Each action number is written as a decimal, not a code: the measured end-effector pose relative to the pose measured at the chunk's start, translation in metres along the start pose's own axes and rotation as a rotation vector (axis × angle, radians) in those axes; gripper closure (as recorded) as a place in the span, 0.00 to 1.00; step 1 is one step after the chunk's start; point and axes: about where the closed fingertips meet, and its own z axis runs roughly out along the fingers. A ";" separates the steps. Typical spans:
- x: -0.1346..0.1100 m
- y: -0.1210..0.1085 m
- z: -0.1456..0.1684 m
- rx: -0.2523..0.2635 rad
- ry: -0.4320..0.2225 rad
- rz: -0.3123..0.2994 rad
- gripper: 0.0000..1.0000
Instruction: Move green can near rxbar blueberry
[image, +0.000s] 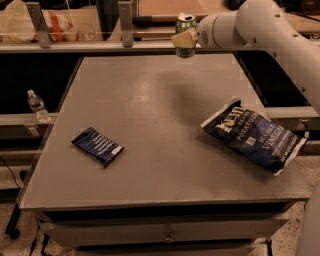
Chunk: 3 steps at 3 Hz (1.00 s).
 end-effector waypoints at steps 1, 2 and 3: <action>-0.013 0.027 -0.038 -0.090 -0.031 -0.070 1.00; -0.012 0.066 -0.065 -0.236 -0.043 -0.081 1.00; 0.001 0.124 -0.076 -0.435 -0.024 -0.042 1.00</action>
Offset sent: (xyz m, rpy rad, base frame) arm -0.1513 0.0390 0.0289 0.0530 0.0582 0.4363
